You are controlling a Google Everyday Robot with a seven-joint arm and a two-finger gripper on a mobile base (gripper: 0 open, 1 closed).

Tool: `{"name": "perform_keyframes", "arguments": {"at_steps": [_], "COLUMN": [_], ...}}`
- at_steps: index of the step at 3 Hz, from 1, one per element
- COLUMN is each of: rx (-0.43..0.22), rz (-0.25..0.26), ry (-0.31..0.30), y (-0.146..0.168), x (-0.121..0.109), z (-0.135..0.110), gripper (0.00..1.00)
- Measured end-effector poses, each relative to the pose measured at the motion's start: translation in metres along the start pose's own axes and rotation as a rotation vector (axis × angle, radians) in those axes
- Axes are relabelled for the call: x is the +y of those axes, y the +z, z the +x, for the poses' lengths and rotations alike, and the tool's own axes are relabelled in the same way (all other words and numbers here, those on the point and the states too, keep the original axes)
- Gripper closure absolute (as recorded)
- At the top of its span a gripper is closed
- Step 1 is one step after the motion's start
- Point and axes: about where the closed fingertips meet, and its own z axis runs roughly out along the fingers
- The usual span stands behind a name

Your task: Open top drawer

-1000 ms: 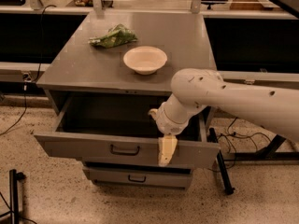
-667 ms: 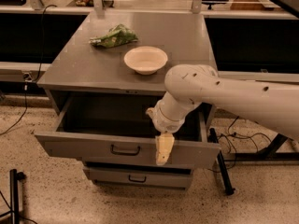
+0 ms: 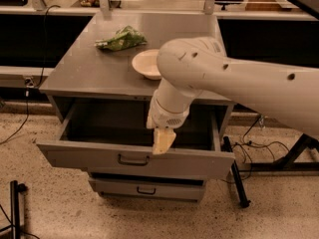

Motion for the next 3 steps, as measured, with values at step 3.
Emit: {"name": "perform_keyframes", "arguments": {"at_steps": [3], "rx": [0.063], "rz": [0.088], "ry": [0.197], "y": [-0.020], "x": [-0.031], "z": [0.042], "gripper": [1.00]}}
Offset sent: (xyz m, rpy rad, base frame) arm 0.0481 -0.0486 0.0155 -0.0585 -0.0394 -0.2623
